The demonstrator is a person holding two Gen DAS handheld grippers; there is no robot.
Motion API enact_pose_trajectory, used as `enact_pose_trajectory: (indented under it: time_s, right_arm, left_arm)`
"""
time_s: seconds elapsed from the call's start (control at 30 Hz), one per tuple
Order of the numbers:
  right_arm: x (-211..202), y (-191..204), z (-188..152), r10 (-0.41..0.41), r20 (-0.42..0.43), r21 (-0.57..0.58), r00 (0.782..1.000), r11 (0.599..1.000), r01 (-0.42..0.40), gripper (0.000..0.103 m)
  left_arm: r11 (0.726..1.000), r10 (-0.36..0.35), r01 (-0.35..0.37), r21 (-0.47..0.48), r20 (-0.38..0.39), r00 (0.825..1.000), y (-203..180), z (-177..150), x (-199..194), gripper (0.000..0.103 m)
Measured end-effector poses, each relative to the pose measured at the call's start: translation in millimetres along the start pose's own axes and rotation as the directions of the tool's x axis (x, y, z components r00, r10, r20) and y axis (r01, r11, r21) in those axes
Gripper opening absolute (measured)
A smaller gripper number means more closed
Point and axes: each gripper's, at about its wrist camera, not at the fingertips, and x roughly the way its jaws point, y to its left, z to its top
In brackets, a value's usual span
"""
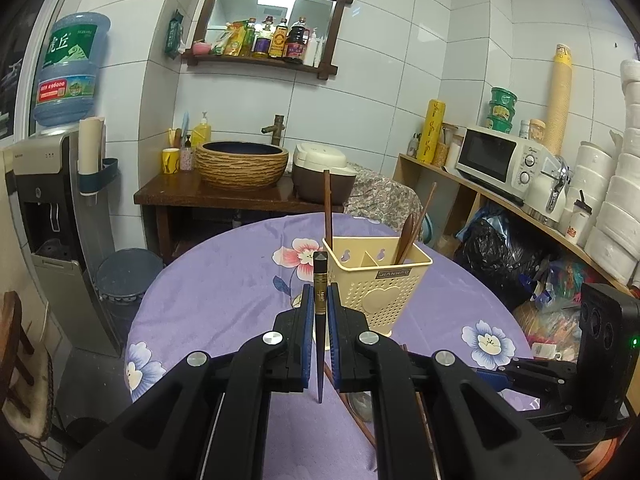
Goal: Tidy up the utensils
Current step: 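Lift and carry the chopstick and spoon over the cream holder, then lower the chopstick and spoon into the holder and open both grippers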
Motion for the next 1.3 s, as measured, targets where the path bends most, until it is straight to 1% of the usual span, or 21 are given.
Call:
enact_pose_trajectory:
  time_s: [0.1, 0.2, 0.27, 0.33, 0.43, 0.53, 0.57, 0.63, 0.7, 0.8, 0.93, 0.97, 1.07, 1.23, 1.3]
  right_arm:
    - [-4.7, -3.6, 8.4, 0.002, 0.016, -0.006, 1.000, 1.000, -0.002, 0.036]
    - [-15.5, -7.3, 31.0, -0.015, 0.055, -0.030, 0.998, 0.999, 0.017, 0.036]
    - [-23.4, -10.0, 48.6, -0.037, 0.089, -0.046, 0.995, 0.998, 0.041, 0.036]
    - [-32.8, -15.2, 73.2, -0.058, 0.129, -0.050, 0.990, 0.997, 0.065, 0.036]
    - [-48.9, -24.7, 116.7, -0.114, 0.207, -0.048, 0.972, 0.991, 0.126, 0.036]
    - [-60.9, -36.7, 158.7, -0.149, 0.264, -0.018, 0.953, 0.987, 0.160, 0.036]
    - [-62.5, -39.9, 170.5, -0.171, 0.280, -0.013, 0.945, 0.983, 0.182, 0.036]
    - [-61.8, -46.8, 186.8, -0.210, 0.309, 0.005, 0.927, 0.976, 0.220, 0.036]
    - [-49.3, -54.1, 197.4, -0.235, 0.301, 0.007, 0.924, 0.970, 0.245, 0.036]
    - [-23.3, -65.7, 193.8, -0.267, 0.266, 0.009, 0.926, 0.962, 0.274, 0.036]
    - [17.1, -82.1, 167.8, -0.301, 0.205, 0.016, 0.931, 0.952, 0.305, 0.036]
    - [26.9, -86.1, 160.8, -0.310, 0.189, 0.015, 0.932, 0.950, 0.313, 0.036]
    - [46.9, -92.1, 143.4, -0.313, 0.154, 0.007, 0.937, 0.949, 0.316, 0.036]
    - [70.4, -95.9, 118.5, -0.344, 0.124, -0.018, 0.931, 0.937, 0.349, 0.036]
    - [74.8, -97.6, 112.4, -0.344, 0.118, -0.018, 0.932, 0.937, 0.348, 0.036]
  left_arm:
    - [1.000, -0.011, 0.011, 0.004, 0.007, 1.000, 1.2, 5.5, -4.6, 0.008]
    - [1.000, -0.031, 0.031, 0.004, 0.025, 0.999, 0.5, 20.5, -8.7, 0.008]
    - [0.999, -0.044, 0.043, 0.017, 0.055, 0.998, -3.9, 39.1, -14.2, 0.008]
    - [0.997, -0.064, 0.061, 0.036, 0.088, 0.994, -11.0, 62.7, -19.2, 0.008]
    - [0.996, -0.084, 0.079, 0.045, 0.134, 0.987, -21.1, 97.4, -21.1, 0.008]
    - [0.995, -0.093, 0.084, 0.054, 0.171, 0.981, -35.0, 133.7, -13.6, 0.008]
    - [0.995, -0.089, 0.080, 0.057, 0.178, 0.980, -38.6, 140.7, -10.4, 0.008]
    - [0.996, -0.081, 0.071, 0.059, 0.190, 0.979, -46.8, 157.9, 2.4, 0.008]
    - [0.996, -0.072, 0.061, 0.061, 0.194, 0.978, -52.0, 164.6, 13.8, 0.008]
    - [0.997, -0.046, 0.034, 0.070, 0.181, 0.982, -57.7, 161.4, 40.6, 0.008]
    - [0.997, 0.000, -0.010, 0.077, 0.140, 0.990, -58.0, 135.4, 75.5, 0.008]
    - [0.997, 0.013, -0.023, 0.079, 0.120, 0.993, -56.8, 123.0, 86.4, 0.008]
    - [0.998, 0.024, -0.028, 0.059, 0.068, 0.997, -46.9, 98.5, 105.7, 0.008]
    - [0.999, 0.038, -0.037, 0.024, -0.014, 0.999, -31.7, 67.3, 128.9, 0.008]
    - [0.999, 0.036, -0.036, 0.011, -0.031, 0.999, -27.7, 61.9, 133.5, 0.008]
